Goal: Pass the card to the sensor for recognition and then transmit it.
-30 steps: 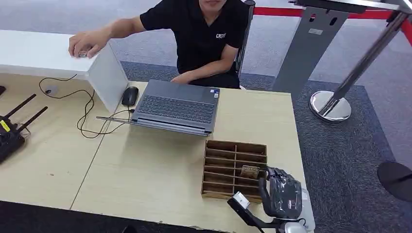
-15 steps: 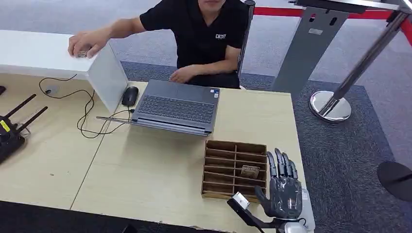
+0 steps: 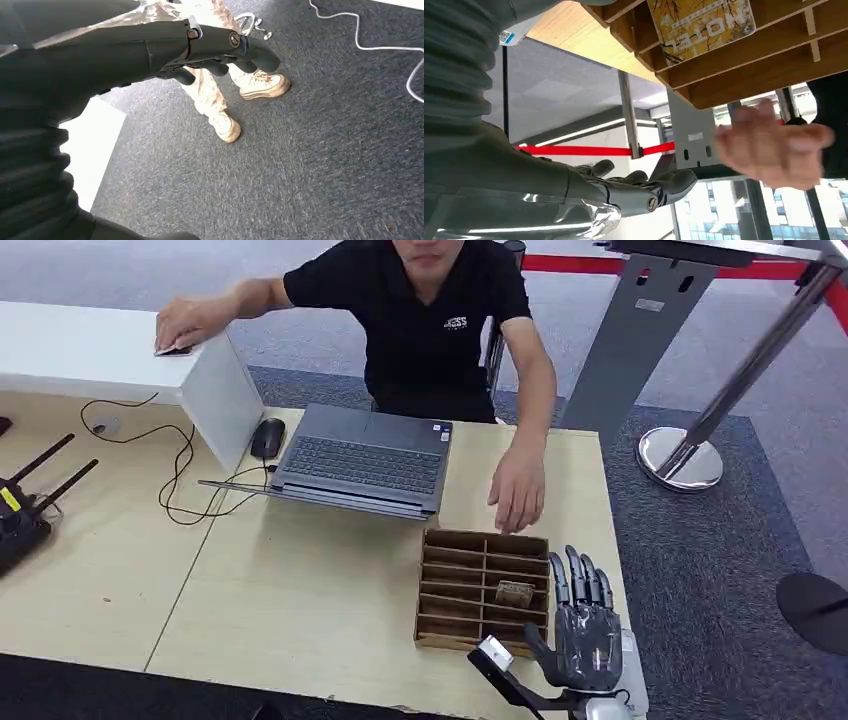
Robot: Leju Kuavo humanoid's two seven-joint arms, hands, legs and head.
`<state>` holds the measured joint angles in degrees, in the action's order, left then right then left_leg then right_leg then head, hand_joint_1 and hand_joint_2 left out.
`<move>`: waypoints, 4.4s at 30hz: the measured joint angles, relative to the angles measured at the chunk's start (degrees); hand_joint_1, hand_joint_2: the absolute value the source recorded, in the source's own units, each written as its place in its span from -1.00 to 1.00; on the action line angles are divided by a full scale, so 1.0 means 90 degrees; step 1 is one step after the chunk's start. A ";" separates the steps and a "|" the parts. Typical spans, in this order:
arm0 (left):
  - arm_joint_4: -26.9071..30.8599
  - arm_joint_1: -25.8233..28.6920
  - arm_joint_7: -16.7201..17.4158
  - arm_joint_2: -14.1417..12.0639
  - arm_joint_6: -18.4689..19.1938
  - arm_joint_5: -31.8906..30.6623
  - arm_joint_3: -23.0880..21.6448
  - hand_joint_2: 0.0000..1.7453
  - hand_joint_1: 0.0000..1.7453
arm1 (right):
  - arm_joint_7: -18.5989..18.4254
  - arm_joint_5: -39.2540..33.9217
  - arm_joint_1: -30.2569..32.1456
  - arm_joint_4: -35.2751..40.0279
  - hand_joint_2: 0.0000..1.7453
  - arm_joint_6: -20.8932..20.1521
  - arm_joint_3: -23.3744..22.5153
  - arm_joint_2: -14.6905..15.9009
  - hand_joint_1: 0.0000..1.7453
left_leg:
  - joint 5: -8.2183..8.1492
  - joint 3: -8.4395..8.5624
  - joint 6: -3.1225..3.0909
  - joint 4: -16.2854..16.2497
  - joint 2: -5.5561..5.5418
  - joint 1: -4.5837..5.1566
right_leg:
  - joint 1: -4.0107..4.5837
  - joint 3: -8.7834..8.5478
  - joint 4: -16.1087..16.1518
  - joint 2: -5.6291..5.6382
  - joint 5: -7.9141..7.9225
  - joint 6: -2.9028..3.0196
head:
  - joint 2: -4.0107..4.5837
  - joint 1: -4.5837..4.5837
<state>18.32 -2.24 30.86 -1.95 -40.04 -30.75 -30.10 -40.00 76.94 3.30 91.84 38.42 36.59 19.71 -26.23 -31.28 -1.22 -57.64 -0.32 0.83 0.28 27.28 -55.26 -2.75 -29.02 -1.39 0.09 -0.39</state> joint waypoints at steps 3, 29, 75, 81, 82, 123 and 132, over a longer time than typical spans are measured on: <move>0.0000 0.0000 0.0000 0.0000 0.0000 0.0000 0.0000 1.00 -1.00 | 0.0000 0.0002 0.0000 0.0000 1.00 0.0000 -0.0002 -0.0002 -1.00 | 0.0000 0.0000 0.0000 0.0000 0.0000 0.0000 | 0.0000 0.0000 0.0000 0.0000 0.0000 0.0000 | 0.0000 0.0000; 0.0000 0.0000 0.0000 0.0000 0.0000 -0.0029 0.0005 1.00 -1.00 | 0.0000 0.0075 0.0001 -0.0012 1.00 0.0070 -0.0044 -0.0032 -1.00 | 0.0000 0.0000 0.0000 0.0000 0.0000 0.0000 | 0.0000 0.0000 0.0000 0.0000 0.0000 0.0000 | 0.0000 0.0000; -0.0002 0.0001 -0.0090 0.0000 0.0000 -0.0085 0.0017 1.00 -1.00 | 0.0000 -0.0039 -0.0303 -0.0104 1.00 0.0129 0.0325 -0.0153 -1.00 | 0.0000 0.0000 0.0000 0.0000 0.0000 0.0000 | 0.0000 -0.0001 0.0000 0.0000 0.0000 0.0000 | 0.0000 0.0000; -0.0002 0.0001 -0.0090 0.0000 0.0000 -0.0095 0.0034 1.00 -1.00 | 0.0000 -0.0034 -0.0301 -0.0104 1.00 0.0129 0.0340 -0.0153 -1.00 | 0.0000 0.0000 0.0000 0.0000 0.0000 0.0000 | 0.0000 -0.0001 0.0000 0.0000 0.0000 0.0000 | 0.0000 0.0000; 0.0000 0.0002 -0.0087 0.0002 0.0000 -0.0095 0.0039 1.00 -1.00 | 0.0000 -0.0032 -0.0301 -0.0104 1.00 0.0129 0.0340 -0.0153 -1.00 | 0.0000 0.0000 0.0000 0.0000 0.0000 0.0000 | 0.0000 -0.0001 0.0000 0.0000 0.0000 0.0000 | 0.0000 0.0000; -0.0002 0.0001 -0.0153 0.0002 0.0000 -0.0049 0.0109 1.00 -1.00 | 0.0000 0.0029 -0.0704 0.0107 1.00 0.0131 0.0444 -0.0338 -1.00 | 0.0001 0.0001 0.0001 0.0000 0.0000 0.0000 | 0.0000 -0.0002 -0.0001 0.0000 0.0000 0.0000 | 0.0000 0.0000; -0.0002 0.0003 -0.0104 0.0002 0.0000 -0.0049 0.0112 1.00 -1.00 | 0.0000 -0.0046 -0.0634 0.0000 1.00 0.0131 0.0495 -0.0287 -1.00 | 0.0001 0.0001 0.0001 0.0000 0.0000 0.0000 | 0.0000 -0.0001 -0.0001 0.0000 0.0000 0.0000 | 0.0000 0.0000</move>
<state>18.29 -2.22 29.92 -1.92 -40.04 -31.19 -29.09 -40.00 76.52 -2.40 91.84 39.61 41.05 17.13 -26.22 -31.27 -1.22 -57.65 -0.32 0.83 0.28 27.27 -55.27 -2.75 -29.01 -1.38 0.09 -0.39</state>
